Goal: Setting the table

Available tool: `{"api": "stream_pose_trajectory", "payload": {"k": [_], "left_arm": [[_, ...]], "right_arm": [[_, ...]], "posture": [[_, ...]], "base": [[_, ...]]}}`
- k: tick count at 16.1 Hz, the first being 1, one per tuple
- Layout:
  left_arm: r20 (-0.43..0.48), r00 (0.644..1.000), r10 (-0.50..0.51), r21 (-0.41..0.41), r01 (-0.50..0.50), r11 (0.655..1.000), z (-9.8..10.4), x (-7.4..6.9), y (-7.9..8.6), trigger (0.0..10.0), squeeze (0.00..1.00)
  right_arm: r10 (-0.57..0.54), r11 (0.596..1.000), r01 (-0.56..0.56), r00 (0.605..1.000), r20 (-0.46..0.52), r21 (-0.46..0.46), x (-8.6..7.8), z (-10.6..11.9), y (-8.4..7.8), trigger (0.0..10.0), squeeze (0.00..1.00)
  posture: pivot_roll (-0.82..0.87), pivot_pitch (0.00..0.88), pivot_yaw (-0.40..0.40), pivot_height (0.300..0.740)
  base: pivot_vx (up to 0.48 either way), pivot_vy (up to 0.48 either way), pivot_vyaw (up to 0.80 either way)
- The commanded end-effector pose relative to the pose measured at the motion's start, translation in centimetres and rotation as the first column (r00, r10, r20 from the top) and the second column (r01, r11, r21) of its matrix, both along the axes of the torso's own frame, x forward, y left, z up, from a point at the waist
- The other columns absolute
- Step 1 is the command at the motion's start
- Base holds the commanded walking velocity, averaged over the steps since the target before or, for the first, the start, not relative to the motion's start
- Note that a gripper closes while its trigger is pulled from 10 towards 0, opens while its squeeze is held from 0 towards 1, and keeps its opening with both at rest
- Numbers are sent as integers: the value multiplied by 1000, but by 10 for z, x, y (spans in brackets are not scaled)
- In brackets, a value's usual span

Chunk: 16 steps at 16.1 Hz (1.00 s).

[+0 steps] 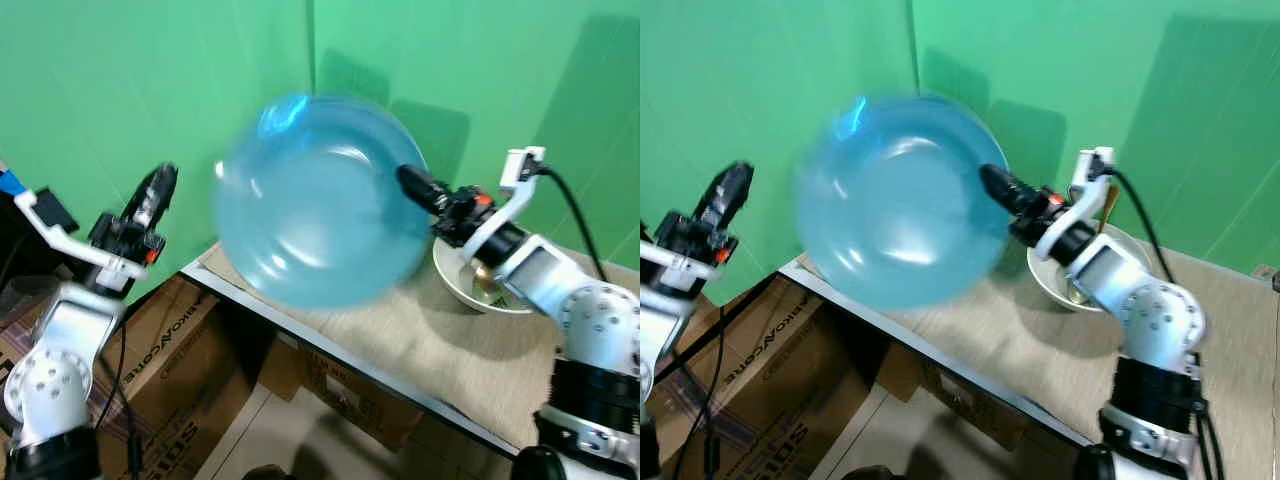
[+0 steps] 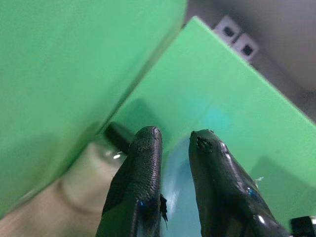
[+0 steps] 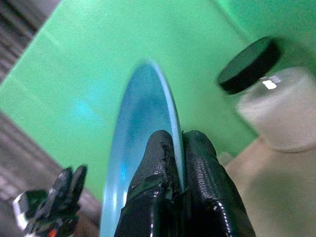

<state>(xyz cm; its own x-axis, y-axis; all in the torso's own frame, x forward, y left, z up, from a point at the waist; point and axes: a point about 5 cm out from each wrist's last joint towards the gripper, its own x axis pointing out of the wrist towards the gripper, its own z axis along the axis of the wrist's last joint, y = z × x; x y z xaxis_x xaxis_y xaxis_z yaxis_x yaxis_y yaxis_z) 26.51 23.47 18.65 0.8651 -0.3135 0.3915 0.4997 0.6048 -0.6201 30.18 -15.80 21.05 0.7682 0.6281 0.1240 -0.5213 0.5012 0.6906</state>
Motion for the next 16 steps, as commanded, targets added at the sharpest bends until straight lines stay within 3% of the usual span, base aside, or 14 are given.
{"api": "stream_pose_trajectory", "payload": {"k": [1,3,7,10,12,13,14,16], "left_arm": [[8,999,54,36,-54,998,4,-4,7,10000,0],[-5,996,90,68,-89,994,1,-8,12,10000,0],[3,994,112,144,-111,983,2,-14,5,10000,0],[21,994,105,337,-106,935,8,-17,-14,10000,0],[40,993,113,350,-120,929,16,-19,-25,10000,0],[63,987,145,410,-158,898,22,-21,-35,10000,0],[93,981,170,478,-194,856,27,-24,-43,10000,0],[154,957,247,545,-291,786,35,-27,-47,10000,0]], "right_arm": [[1,1000,-1,999,46,-5,-2,14,0,0,0],[-7,1000,8,999,52,-18,-6,19,-3,0,0],[-46,999,47,997,67,-19,-7,24,5,0,0],[-124,992,125,989,80,-10,-5,30,8,0,0],[-161,986,163,981,112,-17,-7,36,8,0,0],[-205,969,225,963,177,-103,-11,40,9,6980,0],[-222,955,257,950,218,-148,-14,41,14,10000,0],[-276,938,315,932,237,-145,-16,38,21,10000,0]], "posture": [[-29,0,51,740],[-26,0,47,740],[-22,0,49,740],[-20,0,49,740],[-14,0,45,740],[-10,0,40,740],[0,0,35,740],[8,0,36,740]], "base": [[0,0,0],[0,0,0],[0,0,0],[0,0,0],[0,0,0],[0,0,0],[0,0,0],[0,0,0]]}}
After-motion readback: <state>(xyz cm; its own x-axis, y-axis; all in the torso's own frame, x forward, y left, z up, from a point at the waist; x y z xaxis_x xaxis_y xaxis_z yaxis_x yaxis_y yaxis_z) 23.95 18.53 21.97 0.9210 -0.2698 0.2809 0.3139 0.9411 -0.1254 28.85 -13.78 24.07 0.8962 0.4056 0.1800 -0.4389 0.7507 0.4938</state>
